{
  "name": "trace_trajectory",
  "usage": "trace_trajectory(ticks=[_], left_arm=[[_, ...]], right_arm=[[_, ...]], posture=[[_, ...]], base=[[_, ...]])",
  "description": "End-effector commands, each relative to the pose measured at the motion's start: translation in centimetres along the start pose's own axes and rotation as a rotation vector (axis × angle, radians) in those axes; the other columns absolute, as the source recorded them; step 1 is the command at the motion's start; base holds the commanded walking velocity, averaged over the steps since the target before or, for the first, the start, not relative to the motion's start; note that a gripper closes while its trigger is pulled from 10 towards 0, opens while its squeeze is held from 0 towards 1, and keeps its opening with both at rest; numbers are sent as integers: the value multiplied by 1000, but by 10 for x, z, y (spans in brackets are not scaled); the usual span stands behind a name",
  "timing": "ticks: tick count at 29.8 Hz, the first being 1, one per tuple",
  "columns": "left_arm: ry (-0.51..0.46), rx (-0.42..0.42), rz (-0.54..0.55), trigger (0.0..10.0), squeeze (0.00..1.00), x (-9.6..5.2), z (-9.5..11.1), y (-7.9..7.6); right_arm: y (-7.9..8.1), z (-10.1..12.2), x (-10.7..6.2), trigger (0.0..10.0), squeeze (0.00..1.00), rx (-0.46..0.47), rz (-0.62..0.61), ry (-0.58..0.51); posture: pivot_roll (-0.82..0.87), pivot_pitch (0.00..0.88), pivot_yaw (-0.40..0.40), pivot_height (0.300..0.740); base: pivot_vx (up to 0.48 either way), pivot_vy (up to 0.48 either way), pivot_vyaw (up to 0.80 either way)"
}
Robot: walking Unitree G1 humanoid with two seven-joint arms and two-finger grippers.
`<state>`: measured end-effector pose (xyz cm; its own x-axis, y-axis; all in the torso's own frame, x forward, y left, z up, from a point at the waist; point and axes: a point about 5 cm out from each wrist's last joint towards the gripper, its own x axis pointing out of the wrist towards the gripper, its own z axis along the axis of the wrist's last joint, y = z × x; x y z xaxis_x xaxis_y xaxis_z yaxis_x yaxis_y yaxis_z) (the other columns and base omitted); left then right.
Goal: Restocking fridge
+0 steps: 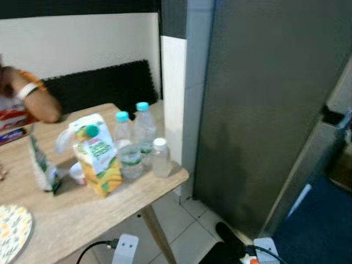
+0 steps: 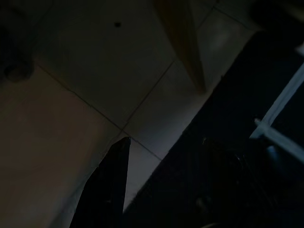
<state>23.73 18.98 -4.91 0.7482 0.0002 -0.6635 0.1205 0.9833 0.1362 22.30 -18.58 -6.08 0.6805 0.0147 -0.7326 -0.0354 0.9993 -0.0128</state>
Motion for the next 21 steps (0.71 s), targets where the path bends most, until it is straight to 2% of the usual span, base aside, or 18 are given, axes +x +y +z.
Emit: trace_trajectory(ticks=[1, 7, 9, 21], left_arm=[[3, 12, -16, 10000, 0, 1, 2, -2], [2, 7, -21, 10000, 0, 2, 4, -4], [1, 4, -19, 10000, 0, 2, 5, -4], [11, 14, -25, 10000, 0, 2, 0, -11]], right_arm=[[-9, -2, -2, 10000, 0, 16, -28, 2], [-13, -4, -2, 10000, 0, 16, -40, 5], [-15, -4, -3, 10000, 0, -15, -42, 6], [-16, -5, -4, 10000, 0, -25, -20, 4]], posture=[[-107, 71, 50, 740], [-110, 67, 51, 740], [-111, 65, 53, 740], [-90, 61, 25, 740]], base=[[0, 0, -800], [0, 0, -800], [0, 0, 0], [0, 0, 0]])
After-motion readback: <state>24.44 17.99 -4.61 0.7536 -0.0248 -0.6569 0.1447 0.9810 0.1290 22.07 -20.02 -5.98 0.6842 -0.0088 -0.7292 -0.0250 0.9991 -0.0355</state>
